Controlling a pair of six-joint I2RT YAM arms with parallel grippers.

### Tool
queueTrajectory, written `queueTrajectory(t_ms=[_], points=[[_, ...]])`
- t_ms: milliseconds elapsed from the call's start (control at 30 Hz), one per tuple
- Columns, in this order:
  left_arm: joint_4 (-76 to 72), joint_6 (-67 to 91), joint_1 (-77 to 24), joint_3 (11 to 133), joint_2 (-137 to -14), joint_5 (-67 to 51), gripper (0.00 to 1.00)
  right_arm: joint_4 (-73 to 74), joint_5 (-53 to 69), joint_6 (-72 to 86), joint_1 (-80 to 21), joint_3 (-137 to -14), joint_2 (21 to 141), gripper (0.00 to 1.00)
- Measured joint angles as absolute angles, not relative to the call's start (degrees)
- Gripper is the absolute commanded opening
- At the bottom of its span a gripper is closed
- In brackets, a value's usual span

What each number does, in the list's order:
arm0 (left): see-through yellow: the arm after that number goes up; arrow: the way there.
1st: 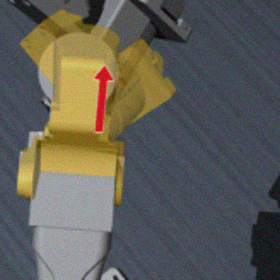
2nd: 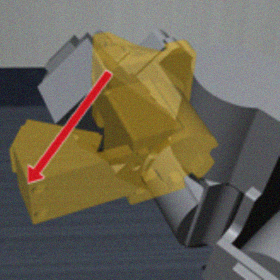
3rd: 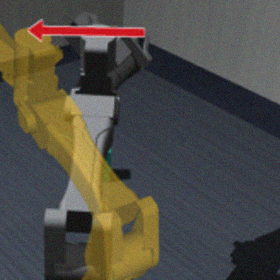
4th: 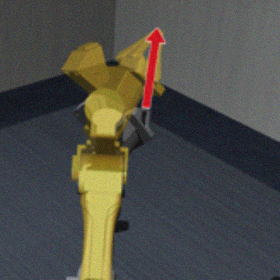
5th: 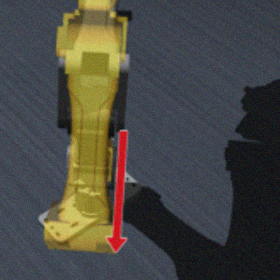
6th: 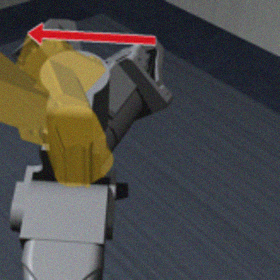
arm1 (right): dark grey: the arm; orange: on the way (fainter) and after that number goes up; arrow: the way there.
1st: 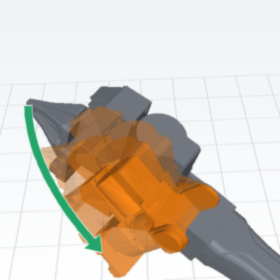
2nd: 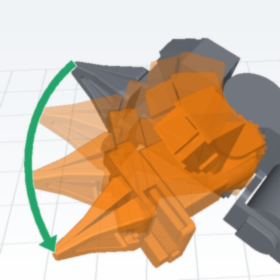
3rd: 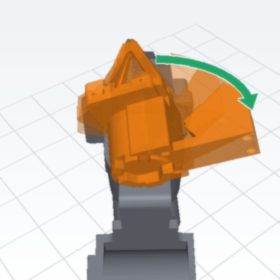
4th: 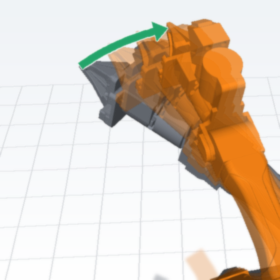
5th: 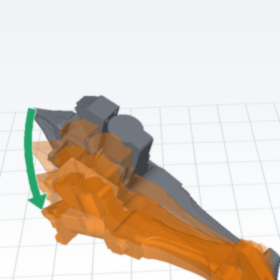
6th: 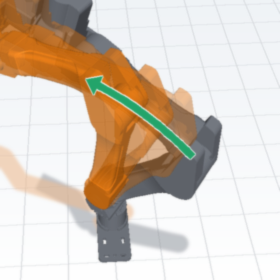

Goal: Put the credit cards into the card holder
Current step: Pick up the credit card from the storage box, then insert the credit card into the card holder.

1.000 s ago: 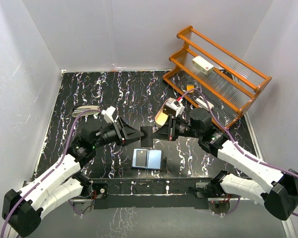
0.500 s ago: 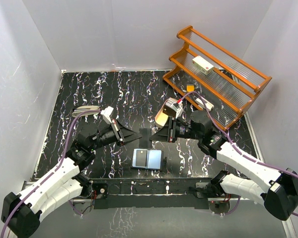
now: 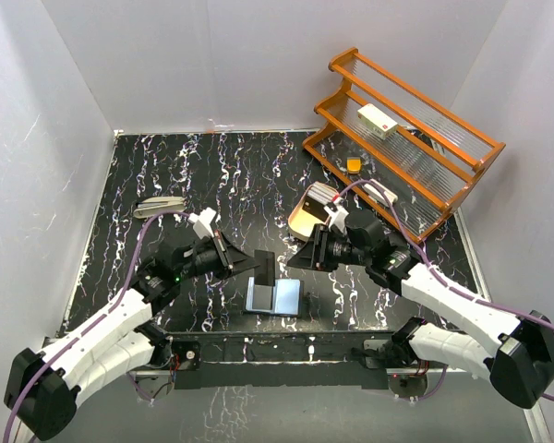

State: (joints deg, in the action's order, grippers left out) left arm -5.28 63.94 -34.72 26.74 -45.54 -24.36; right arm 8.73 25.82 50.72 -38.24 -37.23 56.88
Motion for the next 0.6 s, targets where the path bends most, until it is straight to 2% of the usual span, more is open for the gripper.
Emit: queueTrajectory(t_ms=[233,600], points=[[-4.16,60.18,-34.72,26.0,-52.18,-24.51,0.0,16.56,21.23,48.27,-38.26,-35.66,61.58,0.31],[-7.05,58.74,-34.72,22.57,-59.11,-26.3,0.0,17.54,19.27,48.1,-39.97,-33.08,66.28,0.28]])
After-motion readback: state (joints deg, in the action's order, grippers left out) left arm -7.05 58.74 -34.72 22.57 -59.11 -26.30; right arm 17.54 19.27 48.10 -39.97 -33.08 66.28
